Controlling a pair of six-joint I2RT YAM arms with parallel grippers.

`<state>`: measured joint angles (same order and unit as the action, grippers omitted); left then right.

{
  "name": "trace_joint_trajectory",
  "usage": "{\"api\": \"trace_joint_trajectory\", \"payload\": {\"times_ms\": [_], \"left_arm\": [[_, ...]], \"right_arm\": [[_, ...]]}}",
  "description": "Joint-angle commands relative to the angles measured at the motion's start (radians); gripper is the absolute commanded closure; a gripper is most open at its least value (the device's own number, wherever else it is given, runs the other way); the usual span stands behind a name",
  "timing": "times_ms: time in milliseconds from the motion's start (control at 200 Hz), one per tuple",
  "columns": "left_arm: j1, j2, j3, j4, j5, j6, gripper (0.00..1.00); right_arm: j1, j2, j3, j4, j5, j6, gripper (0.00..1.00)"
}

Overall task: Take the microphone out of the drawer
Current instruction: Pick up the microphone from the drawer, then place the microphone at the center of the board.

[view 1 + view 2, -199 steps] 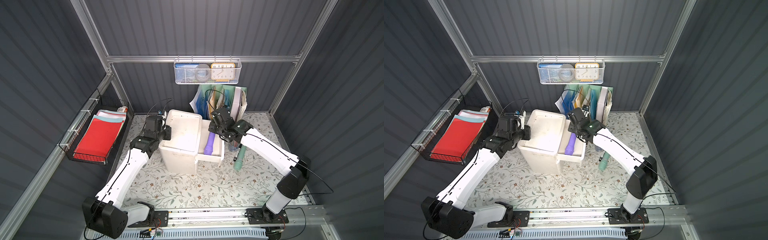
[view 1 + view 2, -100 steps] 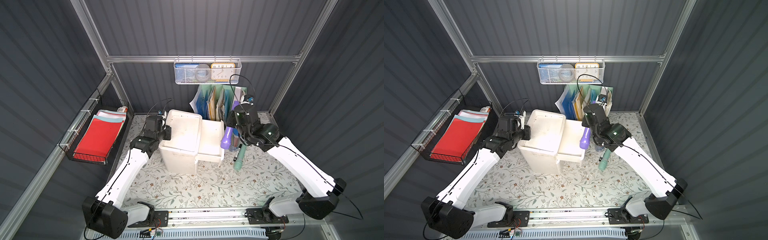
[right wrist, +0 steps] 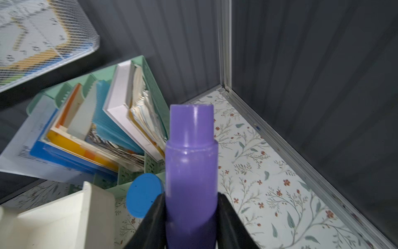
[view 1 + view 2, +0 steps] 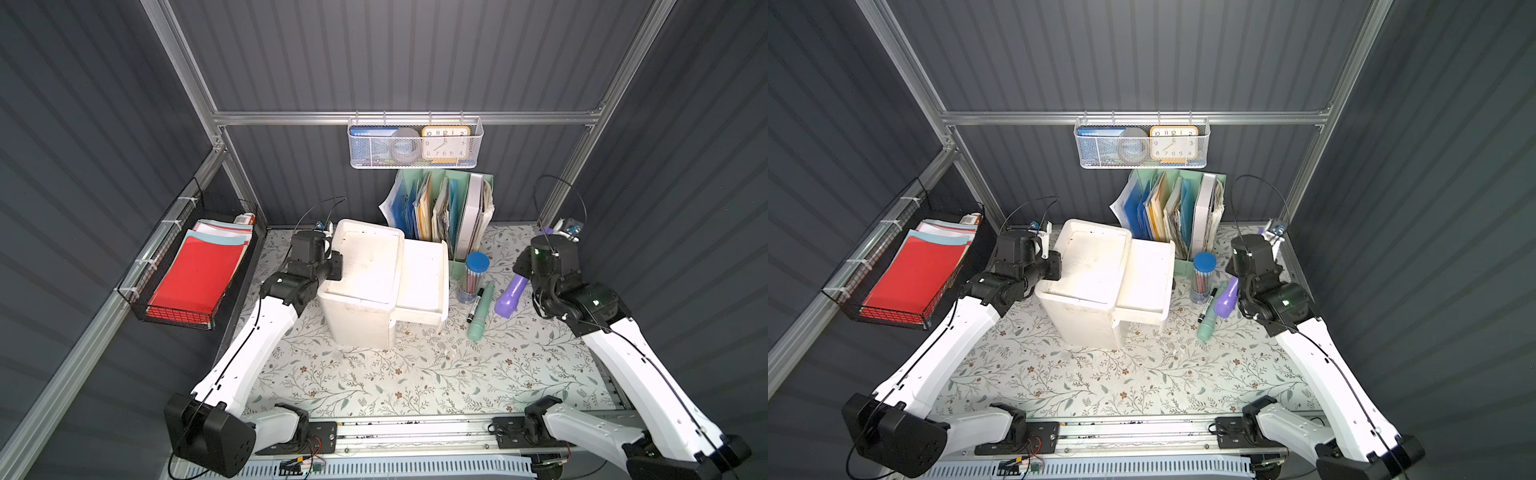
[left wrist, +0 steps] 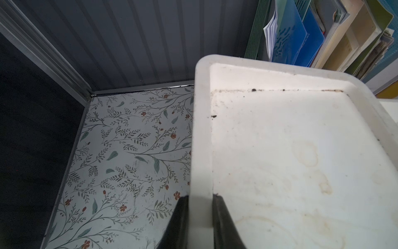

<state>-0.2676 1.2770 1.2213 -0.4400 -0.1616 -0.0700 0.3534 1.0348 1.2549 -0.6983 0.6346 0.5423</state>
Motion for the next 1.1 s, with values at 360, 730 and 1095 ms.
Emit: {"api": "trace_joint_trajectory", "payload": {"times_ms": [360, 730, 1095], "left_arm": [[0.007, 0.09, -0.061, -0.052, 0.01, -0.005, 1.0], [0.006, 0.079, -0.062, -0.054, 0.01, -0.005, 1.0], [0.006, 0.071, -0.063, -0.054, 0.01, -0.005, 1.0]], "right_arm": [[-0.269, 0.01, -0.413, 0.064, -0.42, 0.141, 0.97], [-0.393, 0.349, -0.39, 0.138, -0.667, -0.011, 0.98], [-0.393, 0.544, -0.311, 0.164, -0.674, -0.096, 0.98]]}}
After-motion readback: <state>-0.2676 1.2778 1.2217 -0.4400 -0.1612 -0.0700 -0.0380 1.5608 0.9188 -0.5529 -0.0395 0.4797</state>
